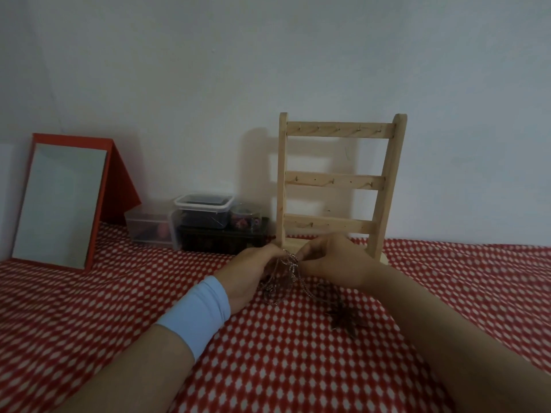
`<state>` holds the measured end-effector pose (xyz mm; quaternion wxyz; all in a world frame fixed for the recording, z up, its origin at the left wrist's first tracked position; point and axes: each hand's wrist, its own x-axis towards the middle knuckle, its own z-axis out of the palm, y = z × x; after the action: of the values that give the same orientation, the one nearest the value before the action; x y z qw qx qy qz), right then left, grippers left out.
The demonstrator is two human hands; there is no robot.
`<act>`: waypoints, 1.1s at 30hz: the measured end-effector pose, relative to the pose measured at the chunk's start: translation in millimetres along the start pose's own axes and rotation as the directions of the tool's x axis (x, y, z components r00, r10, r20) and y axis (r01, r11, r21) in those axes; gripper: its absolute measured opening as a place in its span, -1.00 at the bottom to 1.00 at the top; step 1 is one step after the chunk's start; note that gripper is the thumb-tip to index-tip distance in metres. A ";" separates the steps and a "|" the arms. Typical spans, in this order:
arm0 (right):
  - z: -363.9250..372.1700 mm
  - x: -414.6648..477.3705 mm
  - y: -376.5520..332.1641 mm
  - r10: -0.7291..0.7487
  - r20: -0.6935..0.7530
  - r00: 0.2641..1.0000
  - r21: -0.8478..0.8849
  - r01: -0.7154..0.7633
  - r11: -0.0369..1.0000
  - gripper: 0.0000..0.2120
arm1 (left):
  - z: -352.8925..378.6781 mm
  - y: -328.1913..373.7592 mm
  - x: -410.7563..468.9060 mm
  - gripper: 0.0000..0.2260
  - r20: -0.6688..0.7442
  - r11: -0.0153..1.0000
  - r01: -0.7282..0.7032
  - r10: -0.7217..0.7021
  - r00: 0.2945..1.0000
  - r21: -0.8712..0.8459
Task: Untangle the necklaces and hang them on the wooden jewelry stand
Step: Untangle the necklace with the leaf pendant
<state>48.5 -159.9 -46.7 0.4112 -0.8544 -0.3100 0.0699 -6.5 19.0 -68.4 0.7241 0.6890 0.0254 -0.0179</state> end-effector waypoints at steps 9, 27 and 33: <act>-2.1 0.1 -2.5 0.015 0.059 0.998 0.027 -0.017 1.000 -0.90 | -6.8 3.1 -1.9 -0.75 0.055 0.999 0.032 -0.031 0.998 -0.019; -6.2 -3.5 0.6 -0.037 0.086 0.996 0.222 0.017 0.975 -0.85 | -8.2 3.9 -3.1 -0.89 0.065 0.977 -0.115 0.128 0.990 -0.182; -7.9 -3.8 -5.2 0.095 -0.024 0.995 0.411 -0.077 0.909 -0.92 | -12.1 1.0 -2.1 -0.88 -0.128 0.934 -0.202 0.248 0.960 0.294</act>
<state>46.0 -164.9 -38.2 0.5840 -0.7635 -0.2417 0.1326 -8.7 31.1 -67.9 0.6128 0.7813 0.0026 0.1185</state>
